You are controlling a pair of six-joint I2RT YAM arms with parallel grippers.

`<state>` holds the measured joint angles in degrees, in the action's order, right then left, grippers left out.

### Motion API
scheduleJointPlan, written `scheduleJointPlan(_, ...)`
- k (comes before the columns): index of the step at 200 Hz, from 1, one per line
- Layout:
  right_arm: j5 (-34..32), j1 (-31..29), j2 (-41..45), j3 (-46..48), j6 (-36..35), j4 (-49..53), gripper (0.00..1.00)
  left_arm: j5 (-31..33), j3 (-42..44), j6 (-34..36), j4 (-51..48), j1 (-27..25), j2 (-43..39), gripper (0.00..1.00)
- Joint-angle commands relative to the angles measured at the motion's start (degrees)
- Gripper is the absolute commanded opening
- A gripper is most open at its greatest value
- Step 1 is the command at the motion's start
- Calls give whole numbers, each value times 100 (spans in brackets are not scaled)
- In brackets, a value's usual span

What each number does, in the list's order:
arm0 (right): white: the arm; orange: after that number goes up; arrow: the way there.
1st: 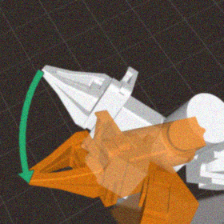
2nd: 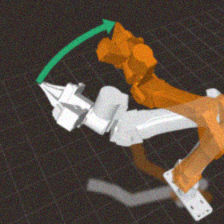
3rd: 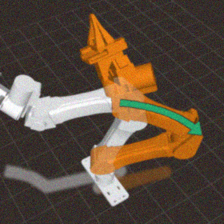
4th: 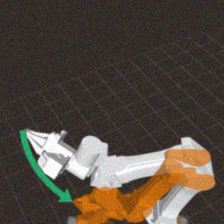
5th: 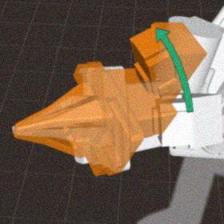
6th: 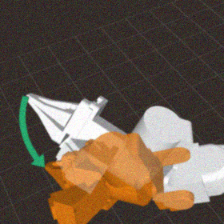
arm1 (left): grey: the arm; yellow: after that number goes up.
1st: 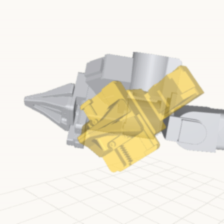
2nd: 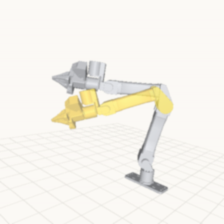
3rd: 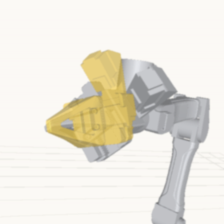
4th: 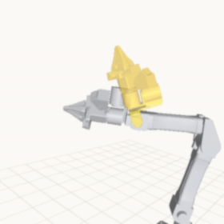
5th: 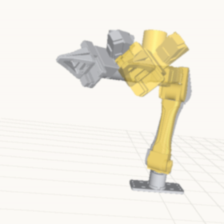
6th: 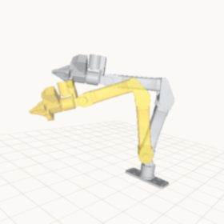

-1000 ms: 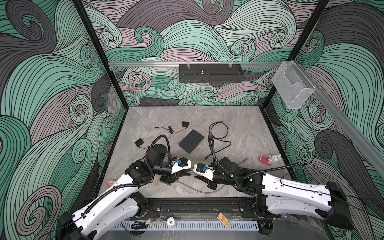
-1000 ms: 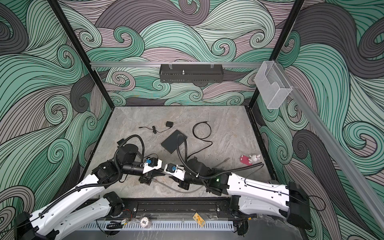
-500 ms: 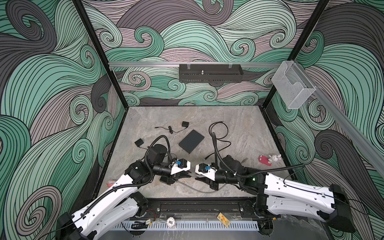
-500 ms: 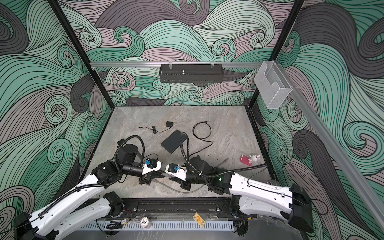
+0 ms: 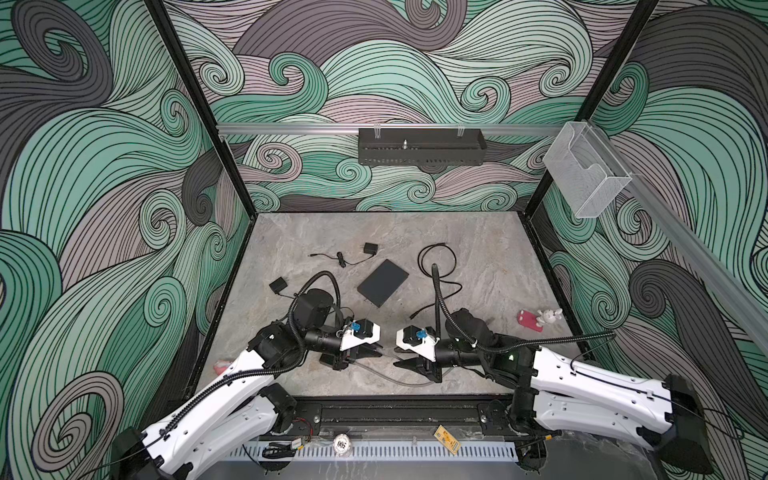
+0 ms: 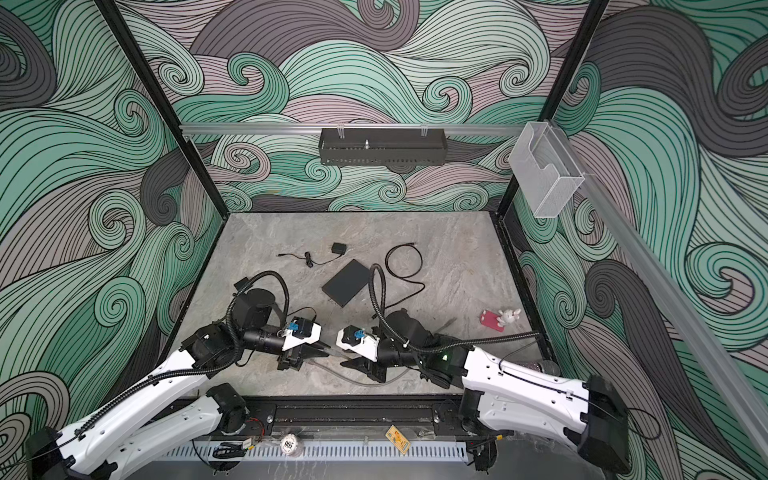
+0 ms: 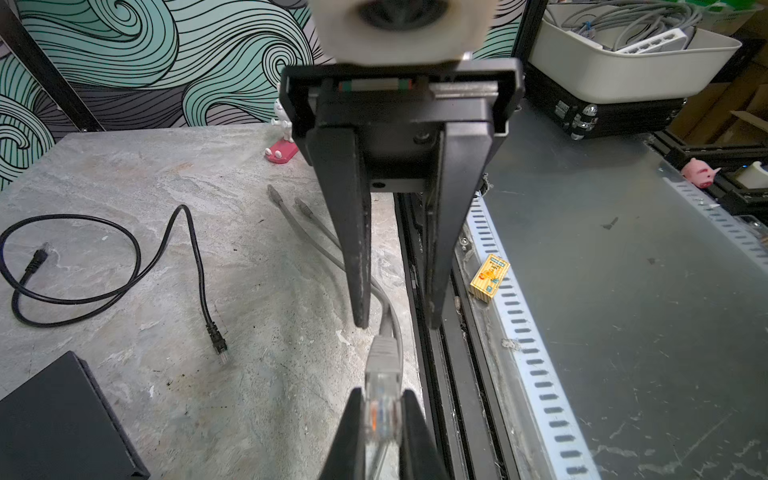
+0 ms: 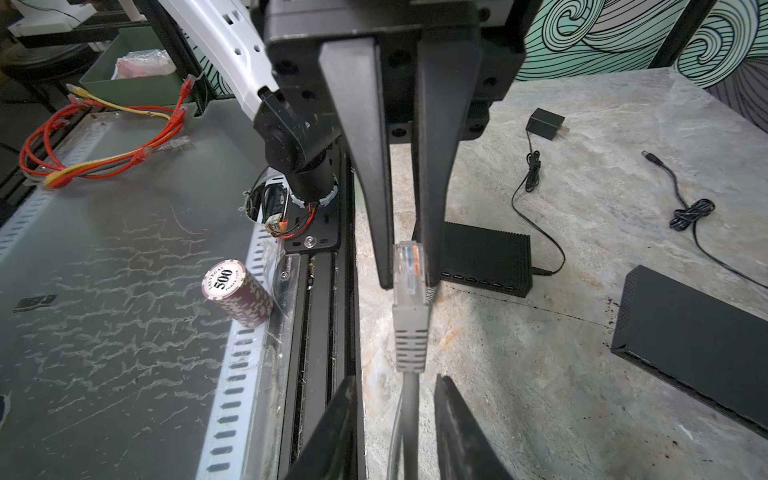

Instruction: Insert the plug into the switch port

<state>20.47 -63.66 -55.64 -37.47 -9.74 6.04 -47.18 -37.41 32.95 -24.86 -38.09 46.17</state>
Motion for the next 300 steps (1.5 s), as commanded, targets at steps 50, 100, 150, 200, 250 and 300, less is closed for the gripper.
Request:
scheduleJointPlan(50,-41,4,-317,-129,280,-318,28,-121,-248,71,-110,-67,-60,0)
scheduleJointPlan(100,9,-15,-287,-146,298,-385,26,-111,-245,71,-119,-67,-56,0)
scheduleJointPlan(150,38,-19,-290,-174,289,-385,21,-128,-250,62,-114,-67,-56,0)
scheduleJointPlan(200,49,-27,-299,-208,279,-379,20,-147,-251,36,-83,-67,-38,0)
scheduleJointPlan(250,47,-34,-310,-234,268,-361,20,-156,-253,19,-77,-68,-13,0)
scheduleJointPlan(300,62,-49,-338,-252,239,-332,16,-153,-264,2,-71,-76,-6,1)
